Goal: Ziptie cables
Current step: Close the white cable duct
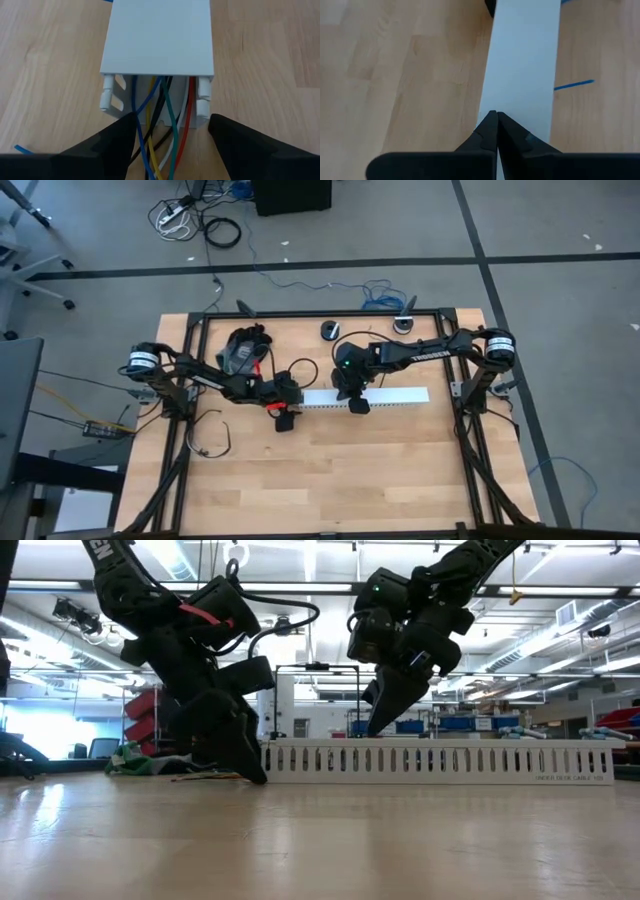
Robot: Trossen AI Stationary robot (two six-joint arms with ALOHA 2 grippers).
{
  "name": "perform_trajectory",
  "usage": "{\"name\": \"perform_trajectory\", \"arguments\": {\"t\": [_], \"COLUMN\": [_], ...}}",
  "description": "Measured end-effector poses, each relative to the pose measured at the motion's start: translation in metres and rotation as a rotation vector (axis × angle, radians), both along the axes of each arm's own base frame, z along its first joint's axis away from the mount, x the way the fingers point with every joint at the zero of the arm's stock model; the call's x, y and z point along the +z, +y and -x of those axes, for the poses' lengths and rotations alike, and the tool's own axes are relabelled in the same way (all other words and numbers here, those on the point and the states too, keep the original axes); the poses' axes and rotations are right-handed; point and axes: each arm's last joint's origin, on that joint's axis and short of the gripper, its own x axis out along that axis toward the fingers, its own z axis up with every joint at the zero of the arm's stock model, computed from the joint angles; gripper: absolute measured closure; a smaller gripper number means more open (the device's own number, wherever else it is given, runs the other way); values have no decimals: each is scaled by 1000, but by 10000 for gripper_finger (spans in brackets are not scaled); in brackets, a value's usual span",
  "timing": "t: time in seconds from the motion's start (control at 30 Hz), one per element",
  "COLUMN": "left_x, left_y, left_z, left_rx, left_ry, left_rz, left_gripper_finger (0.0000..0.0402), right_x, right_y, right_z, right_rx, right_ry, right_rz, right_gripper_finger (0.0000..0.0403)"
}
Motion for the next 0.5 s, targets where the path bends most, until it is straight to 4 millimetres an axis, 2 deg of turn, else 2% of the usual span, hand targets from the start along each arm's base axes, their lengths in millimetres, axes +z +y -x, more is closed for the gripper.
{"name": "perform_trajectory", "arguments": {"t": [0.1,0.3,0.5], "left_x": [0,0,0], "left_y": [0,0,0], "left_z": [0,0,0], "left_rx": [0,4,3], "left_ry": [-1,-2,-2], "left_rz": [0,3,7], "left_gripper_finger": [149,149,149], "right_x": [-1,-20,-21], "right_y": [0,0,-1], "right_z": [-1,-7,-7], "right_rx": [11,24,24], "right_ry": [-3,37,35], "right_rz": [-15,-58,-59], "right_gripper_finger": [402,403,403]}}
